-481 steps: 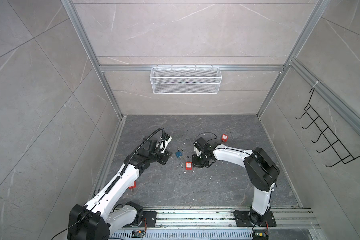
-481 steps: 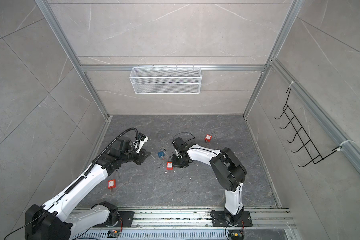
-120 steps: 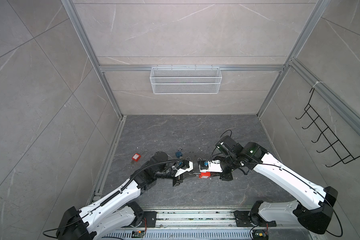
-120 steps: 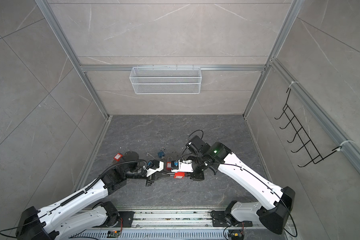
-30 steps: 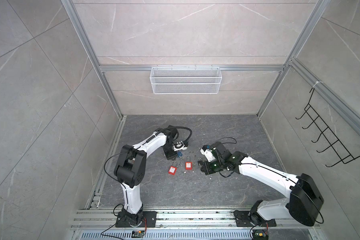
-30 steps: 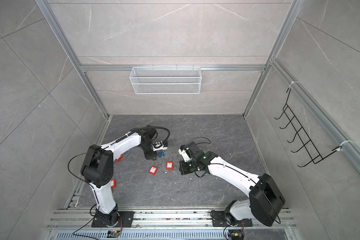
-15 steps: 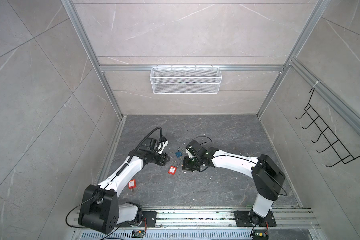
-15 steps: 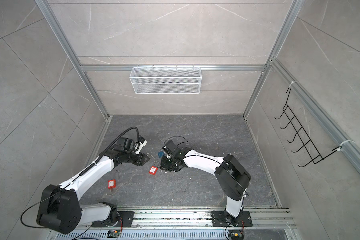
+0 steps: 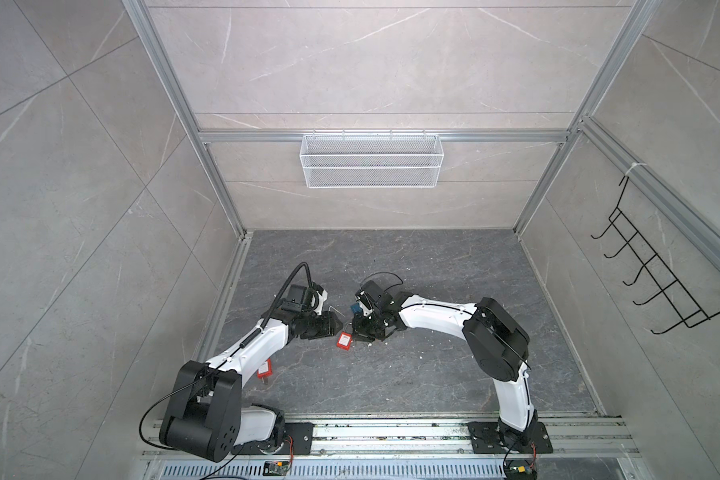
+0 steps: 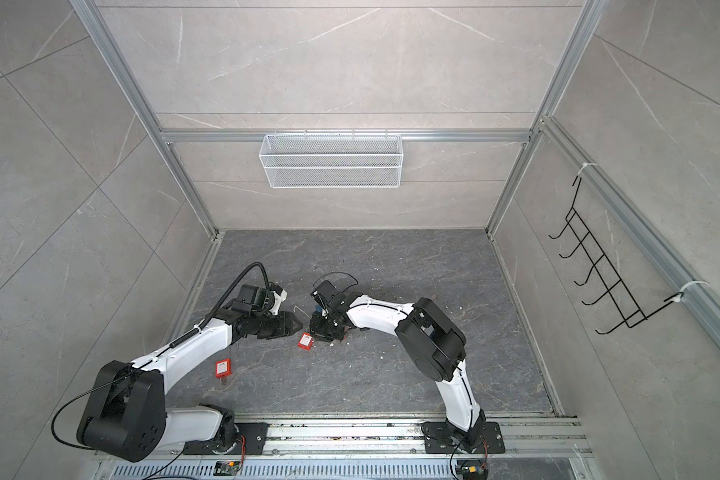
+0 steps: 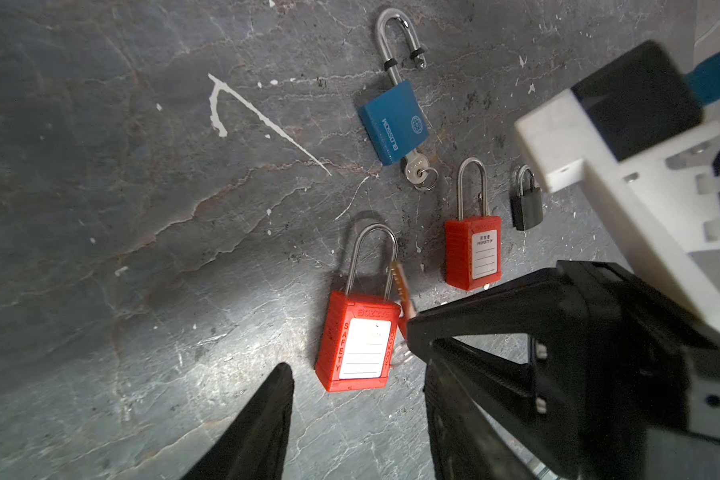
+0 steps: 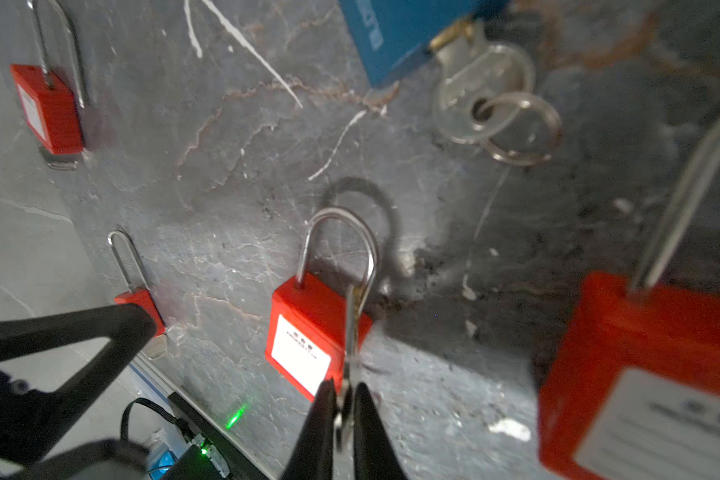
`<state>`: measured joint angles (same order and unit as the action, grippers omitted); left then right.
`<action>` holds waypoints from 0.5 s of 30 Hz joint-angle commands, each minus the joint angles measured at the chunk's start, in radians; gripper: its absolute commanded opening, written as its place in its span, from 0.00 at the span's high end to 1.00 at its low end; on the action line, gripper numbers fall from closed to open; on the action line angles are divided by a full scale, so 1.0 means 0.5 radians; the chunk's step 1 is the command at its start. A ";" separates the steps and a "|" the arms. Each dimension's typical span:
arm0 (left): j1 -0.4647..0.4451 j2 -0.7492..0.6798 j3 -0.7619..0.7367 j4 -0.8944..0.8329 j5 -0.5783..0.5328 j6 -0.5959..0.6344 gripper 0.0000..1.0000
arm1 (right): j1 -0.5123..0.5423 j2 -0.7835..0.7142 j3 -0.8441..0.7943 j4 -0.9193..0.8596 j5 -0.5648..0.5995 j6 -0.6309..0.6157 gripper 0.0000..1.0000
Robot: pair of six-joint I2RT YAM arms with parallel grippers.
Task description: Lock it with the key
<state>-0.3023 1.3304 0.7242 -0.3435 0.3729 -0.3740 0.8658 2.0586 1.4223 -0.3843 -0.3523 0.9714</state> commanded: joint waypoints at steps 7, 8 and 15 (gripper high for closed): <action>0.006 0.087 -0.083 0.067 0.061 -0.176 0.45 | 0.008 -0.140 -0.026 -0.111 0.178 0.013 0.64; 0.004 0.101 -0.082 0.069 0.072 -0.182 0.45 | 0.008 -0.199 -0.055 -0.101 0.222 0.004 0.63; -0.028 0.188 -0.119 0.174 0.149 -0.249 0.44 | 0.005 -0.554 -0.172 -0.222 0.550 -0.188 0.58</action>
<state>-0.3065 1.4082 0.6739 -0.3096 0.4000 -0.4633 0.8658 1.8675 1.3621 -0.4446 -0.1879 0.9375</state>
